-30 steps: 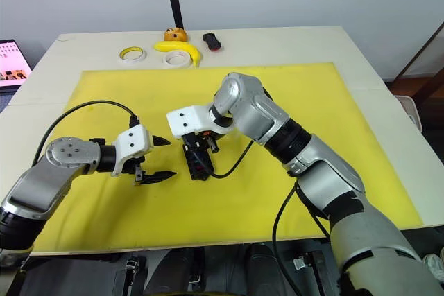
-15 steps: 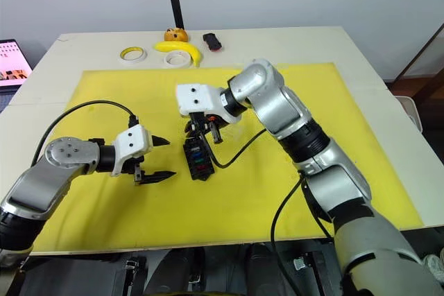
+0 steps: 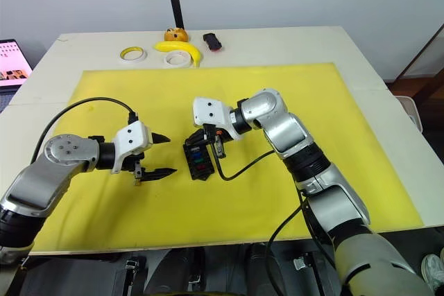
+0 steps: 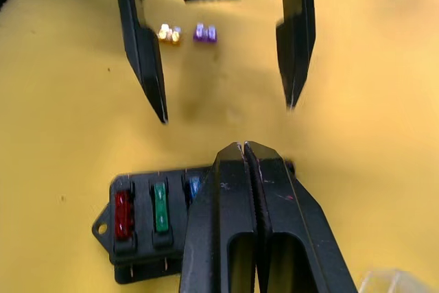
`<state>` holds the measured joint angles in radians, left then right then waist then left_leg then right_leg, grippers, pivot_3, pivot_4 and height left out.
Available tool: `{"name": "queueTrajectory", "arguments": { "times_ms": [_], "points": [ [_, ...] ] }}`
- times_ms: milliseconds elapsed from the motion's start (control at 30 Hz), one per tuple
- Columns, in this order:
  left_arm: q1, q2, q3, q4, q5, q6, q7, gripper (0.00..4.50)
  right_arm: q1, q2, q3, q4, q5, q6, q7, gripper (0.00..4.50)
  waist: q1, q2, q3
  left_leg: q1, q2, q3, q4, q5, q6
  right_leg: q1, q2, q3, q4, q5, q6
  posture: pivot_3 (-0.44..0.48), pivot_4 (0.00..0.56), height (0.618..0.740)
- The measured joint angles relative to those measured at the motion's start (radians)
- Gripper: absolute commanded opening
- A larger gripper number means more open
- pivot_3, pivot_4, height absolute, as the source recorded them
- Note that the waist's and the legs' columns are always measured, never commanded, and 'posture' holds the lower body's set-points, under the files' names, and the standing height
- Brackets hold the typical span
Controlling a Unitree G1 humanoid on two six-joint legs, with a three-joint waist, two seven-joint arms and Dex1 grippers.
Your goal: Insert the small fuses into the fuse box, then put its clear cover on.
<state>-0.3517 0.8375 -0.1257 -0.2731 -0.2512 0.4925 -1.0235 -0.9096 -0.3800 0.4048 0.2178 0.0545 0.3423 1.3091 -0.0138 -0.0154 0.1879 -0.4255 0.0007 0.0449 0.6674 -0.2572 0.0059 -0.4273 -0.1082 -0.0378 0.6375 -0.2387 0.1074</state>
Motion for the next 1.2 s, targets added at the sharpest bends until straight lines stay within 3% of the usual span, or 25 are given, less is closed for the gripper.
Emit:
{"name": "queueTrajectory", "arguments": {
  "times_ms": [300,500,667,800,900,1133,1200],
  "points": [
    [-0.006,0.0,0.0,0.001,0.0,0.001,0.002,4.5,0.01,0.013,0.011,0.1,-0.008,-0.102,-0.01,0.05,-0.001,0.0,0.0,0.002,0.0,0.0,0.0,0.0,0.0,0.002,0.0,0.0,0.0,0.0,0.0,0.0,0.15,0.74],
    [0.007,0.0,0.032,-0.008,-0.033,0.032,0.003,4.5,0.001,-0.001,-0.025,0.018,0.054,0.03,0.014,0.05,0.0,0.0,0.0,0.001,0.001,-0.003,0.0,0.0,0.0,0.0,0.0,0.0,0.0,0.0,0.0,0.0,0.15,0.74],
    [0.013,0.002,0.19,-0.067,-0.195,0.151,0.001,4.5,-0.046,-0.097,-0.087,-0.124,0.095,0.094,0.012,0.05,0.002,0.0,0.0,0.0,0.001,-0.004,0.0,0.0,0.0,0.001,0.0,0.0,0.0,0.0,0.0,0.0,0.15,0.74],
    [0.136,0.108,0.378,-0.108,-0.331,0.252,-0.059,4.5,-0.017,-0.25,-0.136,-0.134,0.066,-0.005,0.003,0.05,-0.001,0.0,0.0,0.0,0.001,-0.003,0.0,0.0,0.0,0.0,0.0,0.0,-0.001,0.0,0.0,0.0,0.15,0.74],
    [0.227,0.186,0.491,-0.096,-0.361,0.276,-0.11,4.5,0.017,-0.353,-0.172,-0.111,0.065,-0.059,0.024,0.87,-0.001,0.0,0.0,0.001,0.002,-0.002,0.0,0.0,0.0,0.0,0.0,0.0,-0.002,0.0,0.0,0.0,0.15,0.74],
    [0.451,0.294,0.668,0.034,-0.309,0.204,-0.245,4.5,0.119,-0.541,-0.232,-0.071,0.068,-0.133,0.085,4.27,-0.001,0.001,0.0,0.001,0.006,0.004,0.0,0.0,0.001,0.0,0.001,0.0,-0.004,0.0,-0.001,0.0,0.15,0.74],
    [0.498,0.298,0.699,0.071,-0.284,0.171,-0.271,4.5,0.15,-0.575,-0.254,-0.061,0.068,-0.146,0.091,4.45,-0.001,0.001,0.0,0.001,0.007,0.005,0.0,-0.001,0.0,0.0,0.002,0.0,-0.004,0.0,-0.001,0.0,0.15,0.74]
  ]
}}
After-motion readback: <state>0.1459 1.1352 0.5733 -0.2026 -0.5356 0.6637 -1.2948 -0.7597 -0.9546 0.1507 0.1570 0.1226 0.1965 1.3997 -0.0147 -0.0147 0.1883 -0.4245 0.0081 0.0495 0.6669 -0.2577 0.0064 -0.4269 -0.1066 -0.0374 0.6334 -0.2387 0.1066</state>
